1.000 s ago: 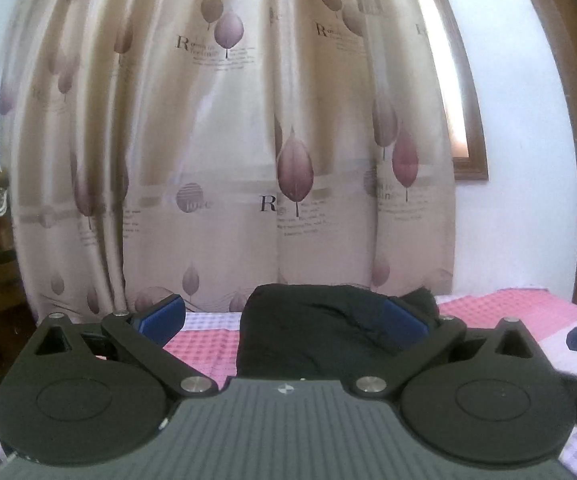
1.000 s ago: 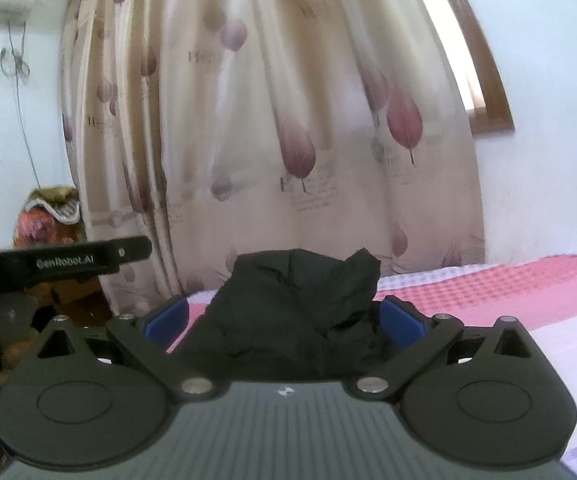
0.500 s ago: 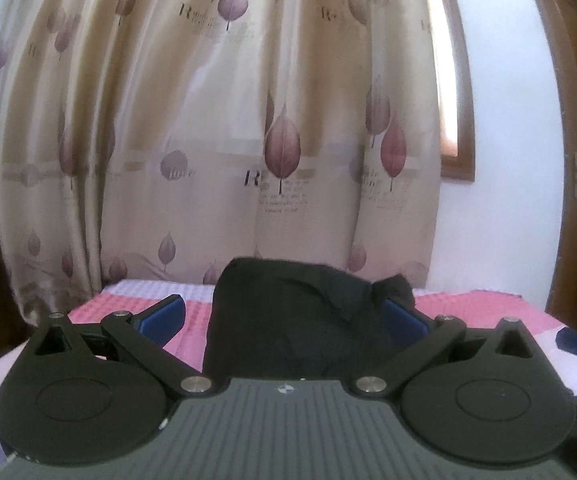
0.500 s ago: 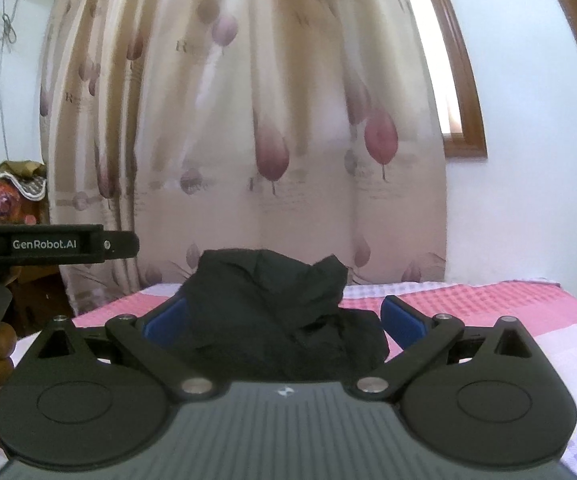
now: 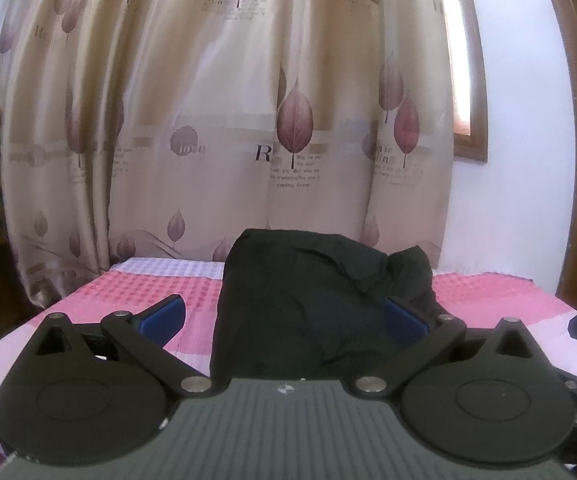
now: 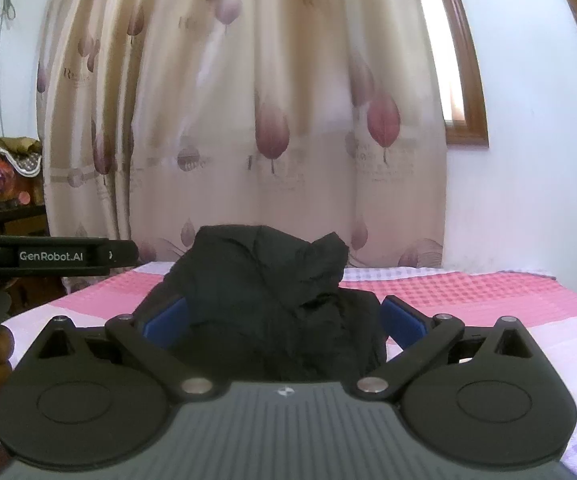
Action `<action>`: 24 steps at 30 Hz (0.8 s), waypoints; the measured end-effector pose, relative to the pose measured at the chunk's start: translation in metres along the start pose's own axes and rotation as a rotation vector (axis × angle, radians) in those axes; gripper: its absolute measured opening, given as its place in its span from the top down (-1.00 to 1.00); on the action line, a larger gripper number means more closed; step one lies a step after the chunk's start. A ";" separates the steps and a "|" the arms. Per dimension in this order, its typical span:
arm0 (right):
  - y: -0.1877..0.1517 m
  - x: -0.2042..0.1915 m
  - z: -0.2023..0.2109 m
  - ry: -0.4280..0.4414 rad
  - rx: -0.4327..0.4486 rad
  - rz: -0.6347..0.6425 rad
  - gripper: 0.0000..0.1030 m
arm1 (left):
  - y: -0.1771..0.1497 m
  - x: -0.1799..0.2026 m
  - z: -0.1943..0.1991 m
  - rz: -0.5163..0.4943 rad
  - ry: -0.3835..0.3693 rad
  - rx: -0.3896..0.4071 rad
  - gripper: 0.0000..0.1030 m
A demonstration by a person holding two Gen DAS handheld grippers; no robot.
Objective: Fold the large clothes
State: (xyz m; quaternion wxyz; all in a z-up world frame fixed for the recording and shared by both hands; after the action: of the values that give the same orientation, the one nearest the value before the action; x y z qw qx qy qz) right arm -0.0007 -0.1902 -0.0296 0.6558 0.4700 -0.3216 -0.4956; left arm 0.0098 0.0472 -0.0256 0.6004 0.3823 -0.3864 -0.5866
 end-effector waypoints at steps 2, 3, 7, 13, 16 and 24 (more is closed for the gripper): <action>-0.001 0.000 -0.002 -0.009 -0.007 0.000 -1.00 | -0.002 0.000 -0.001 0.001 0.001 -0.007 -1.00; -0.002 0.001 -0.003 -0.011 -0.010 -0.002 -1.00 | -0.003 0.000 -0.002 0.002 0.000 -0.008 -1.00; -0.003 0.001 -0.003 -0.018 -0.012 -0.002 -1.00 | -0.004 0.000 -0.004 0.003 -0.001 -0.018 -1.00; -0.004 0.001 -0.005 -0.022 -0.026 0.001 -1.00 | -0.006 -0.002 -0.006 0.002 -0.002 -0.024 -1.00; -0.005 0.002 -0.005 -0.021 -0.031 -0.001 -1.00 | -0.007 -0.002 -0.007 0.004 -0.003 -0.025 -1.00; -0.005 0.001 -0.005 -0.025 -0.030 0.005 -1.00 | -0.009 -0.004 -0.003 0.016 0.020 0.040 -1.00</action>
State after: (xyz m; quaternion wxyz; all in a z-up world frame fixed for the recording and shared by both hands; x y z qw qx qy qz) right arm 0.0025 -0.1896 -0.0359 0.6601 0.4529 -0.3235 -0.5045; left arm 0.0091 0.0513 -0.0352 0.6012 0.3971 -0.3951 -0.5698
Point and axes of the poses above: each gripper's, at about its wrist camera, not at the fingertips, and z roughly against the way its jaws point, x to its right, y to its top, the point moved 4 cm from there along -z, roughly the way its jaws point, and after that the axes turned 11 degrees about -x, right-handed, at the moved point
